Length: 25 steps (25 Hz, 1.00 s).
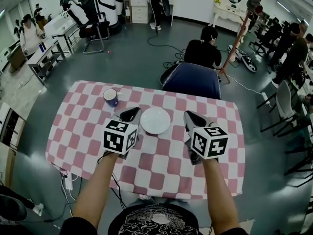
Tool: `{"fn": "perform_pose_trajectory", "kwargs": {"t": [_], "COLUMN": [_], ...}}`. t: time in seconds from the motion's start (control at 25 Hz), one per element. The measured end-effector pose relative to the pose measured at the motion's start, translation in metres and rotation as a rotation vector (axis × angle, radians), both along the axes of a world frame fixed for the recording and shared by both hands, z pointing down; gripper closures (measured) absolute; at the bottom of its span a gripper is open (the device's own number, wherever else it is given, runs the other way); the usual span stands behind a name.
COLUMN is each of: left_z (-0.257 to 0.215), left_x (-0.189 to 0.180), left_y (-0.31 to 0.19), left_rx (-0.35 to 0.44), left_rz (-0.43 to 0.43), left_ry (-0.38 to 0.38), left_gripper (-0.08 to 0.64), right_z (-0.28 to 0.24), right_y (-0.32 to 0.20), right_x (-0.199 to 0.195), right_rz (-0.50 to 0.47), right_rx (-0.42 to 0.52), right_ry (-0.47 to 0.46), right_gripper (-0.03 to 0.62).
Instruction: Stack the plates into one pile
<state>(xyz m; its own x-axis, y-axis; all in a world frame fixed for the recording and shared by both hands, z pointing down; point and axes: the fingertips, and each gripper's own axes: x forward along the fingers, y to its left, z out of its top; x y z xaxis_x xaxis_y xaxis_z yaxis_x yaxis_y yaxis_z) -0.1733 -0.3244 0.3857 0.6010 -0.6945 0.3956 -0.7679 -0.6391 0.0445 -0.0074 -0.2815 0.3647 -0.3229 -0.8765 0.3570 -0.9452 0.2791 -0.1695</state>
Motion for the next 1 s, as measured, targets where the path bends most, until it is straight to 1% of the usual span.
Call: {"fn": "perform_pose_trajectory", "kwargs": {"t": [0.04, 0.24, 0.4, 0.68, 1.0], "left_z": [-0.001, -0.005, -0.008, -0.014, -0.008], "left_x": [-0.002, -0.01, -0.015, -0.017, -0.021], "left_y": [0.002, 0.01, 0.013, 0.016, 0.018], "left_rx": [0.011, 0.045, 0.061, 0.077, 0.071], "left_rz": [-0.005, -0.017, -0.019, -0.011, -0.01], "left_ry": [-0.002, -0.002, -0.001, 0.002, -0.016], "left_gripper": [0.555, 0.558, 0.558, 0.558, 0.558], "right_z": [-0.003, -0.014, -0.013, -0.015, -0.013], "right_y": [0.003, 0.014, 0.018, 0.024, 0.024], "right_x": [0.0, -0.004, -0.006, -0.006, -0.01], "right_rz": [0.002, 0.015, 0.022, 0.04, 0.04], "right_rx": [0.012, 0.057, 0.063, 0.074, 0.076], "right_ry": [0.01, 0.018, 0.032, 0.007, 0.008], "right_gripper": [0.588, 0.588, 0.588, 0.588, 0.588]}}
